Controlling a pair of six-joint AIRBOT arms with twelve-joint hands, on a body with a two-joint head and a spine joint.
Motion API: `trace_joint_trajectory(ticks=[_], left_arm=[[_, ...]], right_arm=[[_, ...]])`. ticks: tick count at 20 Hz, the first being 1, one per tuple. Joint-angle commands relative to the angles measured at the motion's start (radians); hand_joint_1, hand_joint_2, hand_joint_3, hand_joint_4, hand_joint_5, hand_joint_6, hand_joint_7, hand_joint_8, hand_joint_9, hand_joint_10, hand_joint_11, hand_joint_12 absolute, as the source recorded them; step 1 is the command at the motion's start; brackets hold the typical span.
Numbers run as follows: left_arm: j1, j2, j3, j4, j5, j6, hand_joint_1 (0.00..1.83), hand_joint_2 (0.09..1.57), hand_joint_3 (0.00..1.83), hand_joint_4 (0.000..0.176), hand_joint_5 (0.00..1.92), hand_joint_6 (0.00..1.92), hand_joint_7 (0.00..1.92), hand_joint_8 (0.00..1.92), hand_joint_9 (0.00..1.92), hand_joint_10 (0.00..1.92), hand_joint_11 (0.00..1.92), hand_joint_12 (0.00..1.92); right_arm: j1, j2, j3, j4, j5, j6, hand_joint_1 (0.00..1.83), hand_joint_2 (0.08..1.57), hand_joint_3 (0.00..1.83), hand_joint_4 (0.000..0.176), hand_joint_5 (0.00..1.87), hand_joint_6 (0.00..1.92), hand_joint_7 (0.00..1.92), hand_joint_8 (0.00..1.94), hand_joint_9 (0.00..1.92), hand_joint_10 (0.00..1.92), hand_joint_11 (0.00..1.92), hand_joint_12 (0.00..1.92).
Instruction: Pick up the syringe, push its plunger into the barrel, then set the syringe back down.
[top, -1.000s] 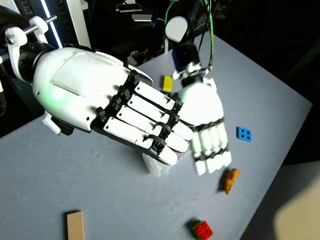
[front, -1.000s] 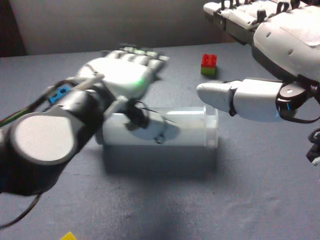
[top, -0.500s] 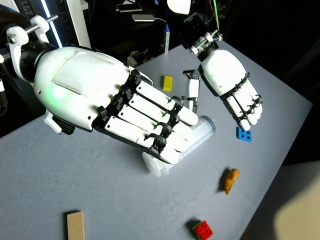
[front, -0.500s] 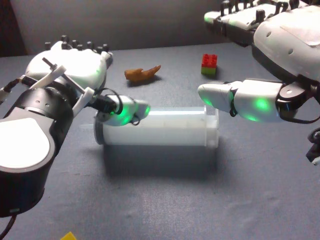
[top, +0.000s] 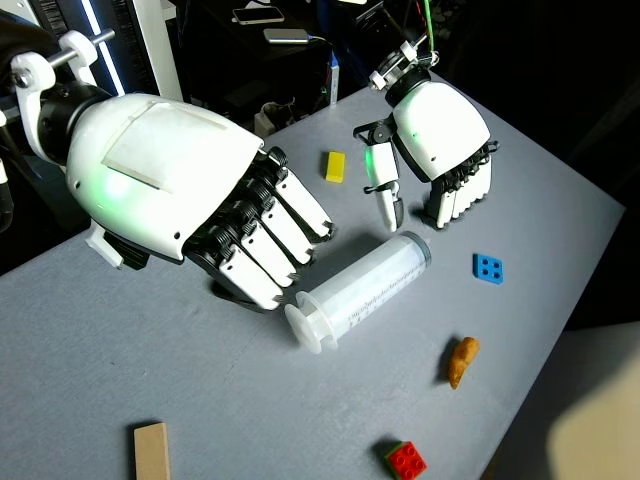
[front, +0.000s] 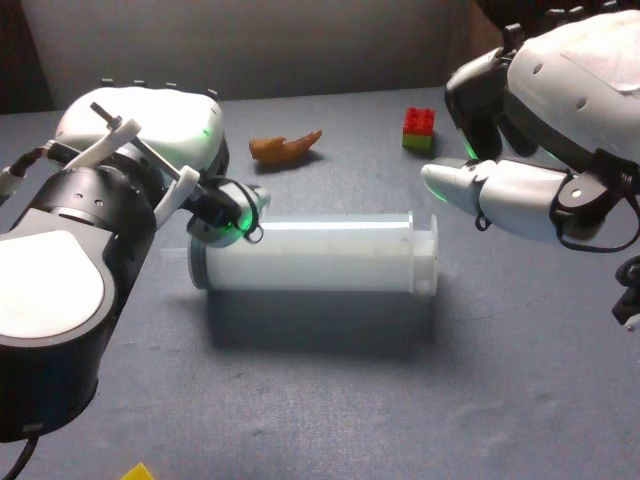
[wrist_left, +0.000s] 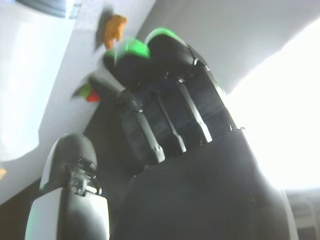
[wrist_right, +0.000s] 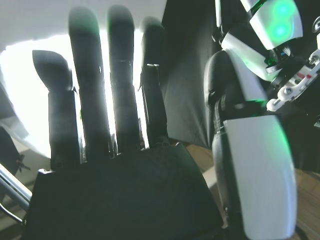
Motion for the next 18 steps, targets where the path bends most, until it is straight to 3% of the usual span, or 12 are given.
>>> trace_joint_trajectory(ticks=[1,4,10,18], left_arm=[[-0.007,0.005,0.001,0.09,0.053,0.005,0.55,1.3,0.0,0.0,1.24,1.92,1.22,1.92,1.27,1.92,1.32,1.92],[-0.003,0.005,0.005,0.101,0.046,0.005,0.5,1.34,0.01,0.0,1.35,1.92,1.38,1.92,1.41,1.92,1.51,1.92],[-0.011,0.005,0.017,0.101,0.022,-0.007,0.5,1.37,0.0,0.0,1.24,1.92,1.33,1.92,1.36,1.92,1.46,1.92],[-0.022,0.012,0.0,0.098,0.021,-0.01,0.55,1.33,0.0,0.0,1.26,1.92,1.33,1.92,1.36,1.92,1.46,1.92]], right_arm=[[0.008,0.004,-0.003,-0.059,0.071,0.007,0.5,1.28,0.01,0.0,1.17,1.92,1.27,1.94,1.45,1.92,1.65,1.92],[0.007,0.004,-0.003,-0.059,0.071,0.007,0.44,1.42,0.03,0.0,1.29,1.92,1.41,1.94,1.57,1.92,1.78,1.92],[0.006,0.004,-0.003,-0.06,0.069,0.006,0.49,1.44,0.0,0.0,1.23,1.92,1.39,1.94,1.56,1.92,1.77,1.92],[0.001,0.007,-0.002,-0.06,0.024,0.008,0.46,1.44,0.0,0.0,1.21,1.92,1.37,1.94,1.54,1.92,1.73,1.92]])
